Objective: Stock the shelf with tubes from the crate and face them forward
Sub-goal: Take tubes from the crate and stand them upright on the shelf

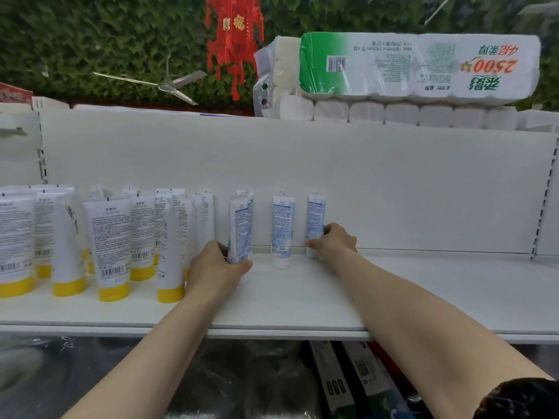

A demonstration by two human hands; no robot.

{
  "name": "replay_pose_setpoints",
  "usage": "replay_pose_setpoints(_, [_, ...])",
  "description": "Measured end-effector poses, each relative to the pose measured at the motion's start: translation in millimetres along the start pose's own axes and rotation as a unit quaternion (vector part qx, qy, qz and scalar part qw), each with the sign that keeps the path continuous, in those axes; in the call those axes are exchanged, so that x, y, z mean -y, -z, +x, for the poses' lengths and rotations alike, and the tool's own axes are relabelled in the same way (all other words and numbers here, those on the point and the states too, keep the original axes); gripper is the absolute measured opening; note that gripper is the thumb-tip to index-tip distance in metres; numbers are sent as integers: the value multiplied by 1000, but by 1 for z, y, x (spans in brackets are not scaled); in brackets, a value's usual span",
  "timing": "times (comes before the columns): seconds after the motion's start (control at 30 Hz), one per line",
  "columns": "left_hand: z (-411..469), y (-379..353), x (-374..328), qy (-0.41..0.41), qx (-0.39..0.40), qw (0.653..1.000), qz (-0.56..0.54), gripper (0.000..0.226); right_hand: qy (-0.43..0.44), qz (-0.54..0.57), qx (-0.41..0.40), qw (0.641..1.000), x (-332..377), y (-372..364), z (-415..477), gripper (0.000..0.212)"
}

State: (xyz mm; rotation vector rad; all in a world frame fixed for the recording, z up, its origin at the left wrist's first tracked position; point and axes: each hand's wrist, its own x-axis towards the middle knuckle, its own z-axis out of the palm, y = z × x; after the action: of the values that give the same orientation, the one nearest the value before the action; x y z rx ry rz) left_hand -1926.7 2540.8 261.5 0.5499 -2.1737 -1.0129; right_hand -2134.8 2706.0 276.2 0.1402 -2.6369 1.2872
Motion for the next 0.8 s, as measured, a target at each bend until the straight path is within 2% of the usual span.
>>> replay_pose_setpoints(0.8, [-3,2,1,5,25,999,24,51,11,-27,15,999,-10,-12,11,51])
